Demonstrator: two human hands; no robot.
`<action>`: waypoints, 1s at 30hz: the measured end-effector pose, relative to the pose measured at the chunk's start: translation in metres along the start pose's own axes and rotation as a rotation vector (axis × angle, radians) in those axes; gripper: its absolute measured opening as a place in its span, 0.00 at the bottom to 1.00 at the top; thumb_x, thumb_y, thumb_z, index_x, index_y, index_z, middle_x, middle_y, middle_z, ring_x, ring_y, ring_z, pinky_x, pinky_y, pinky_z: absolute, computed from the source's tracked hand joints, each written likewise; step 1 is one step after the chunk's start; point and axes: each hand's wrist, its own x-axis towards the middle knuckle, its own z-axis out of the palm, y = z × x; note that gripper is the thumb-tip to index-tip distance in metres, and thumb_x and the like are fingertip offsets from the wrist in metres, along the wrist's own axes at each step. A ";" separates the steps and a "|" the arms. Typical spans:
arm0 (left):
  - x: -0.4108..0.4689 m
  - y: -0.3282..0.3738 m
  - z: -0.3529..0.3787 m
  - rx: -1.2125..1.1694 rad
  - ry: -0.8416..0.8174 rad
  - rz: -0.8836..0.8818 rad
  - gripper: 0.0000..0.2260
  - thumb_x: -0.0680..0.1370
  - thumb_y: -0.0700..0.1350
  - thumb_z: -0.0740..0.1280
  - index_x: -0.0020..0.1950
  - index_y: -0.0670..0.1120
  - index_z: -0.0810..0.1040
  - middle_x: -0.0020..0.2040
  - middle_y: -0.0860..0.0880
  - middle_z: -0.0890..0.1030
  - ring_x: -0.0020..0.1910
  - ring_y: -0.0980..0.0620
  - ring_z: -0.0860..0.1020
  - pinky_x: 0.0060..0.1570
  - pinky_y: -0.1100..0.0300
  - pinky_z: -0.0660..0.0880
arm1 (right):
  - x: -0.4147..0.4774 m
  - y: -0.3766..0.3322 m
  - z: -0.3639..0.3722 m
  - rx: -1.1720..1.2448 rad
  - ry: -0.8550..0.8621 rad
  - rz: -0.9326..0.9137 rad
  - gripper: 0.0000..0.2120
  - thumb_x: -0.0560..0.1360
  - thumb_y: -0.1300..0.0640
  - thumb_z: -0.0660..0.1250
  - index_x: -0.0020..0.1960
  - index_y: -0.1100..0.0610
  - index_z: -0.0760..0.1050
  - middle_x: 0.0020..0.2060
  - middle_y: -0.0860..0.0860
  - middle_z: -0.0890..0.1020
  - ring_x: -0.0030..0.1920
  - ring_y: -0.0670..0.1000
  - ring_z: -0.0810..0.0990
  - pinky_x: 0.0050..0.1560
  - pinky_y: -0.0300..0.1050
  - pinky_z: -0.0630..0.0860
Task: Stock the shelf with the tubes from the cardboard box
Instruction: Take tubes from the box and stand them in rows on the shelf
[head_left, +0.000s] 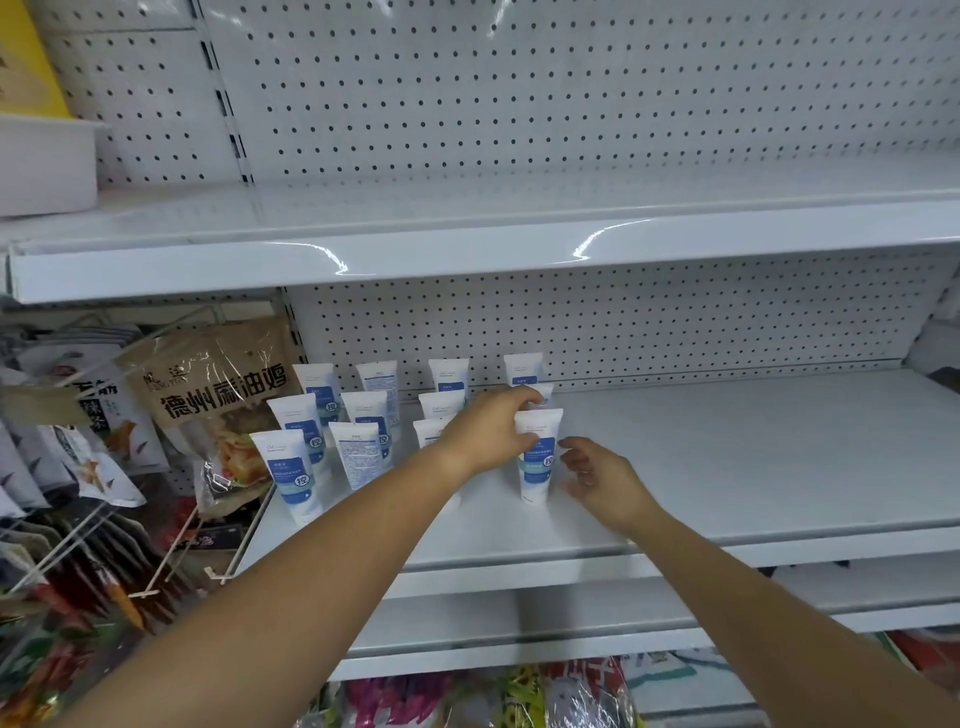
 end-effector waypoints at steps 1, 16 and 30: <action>-0.001 0.001 -0.004 0.018 0.005 -0.005 0.23 0.73 0.48 0.72 0.68 0.51 0.75 0.62 0.51 0.78 0.59 0.51 0.77 0.60 0.54 0.74 | 0.000 -0.001 -0.013 -0.072 0.005 -0.011 0.21 0.74 0.61 0.71 0.66 0.54 0.73 0.55 0.51 0.80 0.54 0.49 0.79 0.62 0.50 0.76; -0.039 -0.013 -0.101 0.579 0.133 -0.147 0.21 0.73 0.66 0.62 0.52 0.51 0.80 0.49 0.50 0.79 0.49 0.48 0.76 0.44 0.57 0.73 | 0.014 -0.100 -0.125 -0.641 0.014 -0.254 0.23 0.78 0.41 0.62 0.67 0.53 0.72 0.60 0.50 0.77 0.56 0.51 0.77 0.56 0.47 0.75; -0.175 -0.054 -0.148 0.644 0.162 -0.418 0.31 0.71 0.71 0.57 0.41 0.44 0.82 0.38 0.48 0.82 0.37 0.49 0.79 0.35 0.56 0.76 | 0.009 -0.190 -0.025 -0.605 -0.143 -0.576 0.17 0.76 0.42 0.62 0.55 0.54 0.76 0.49 0.50 0.77 0.49 0.53 0.76 0.52 0.52 0.77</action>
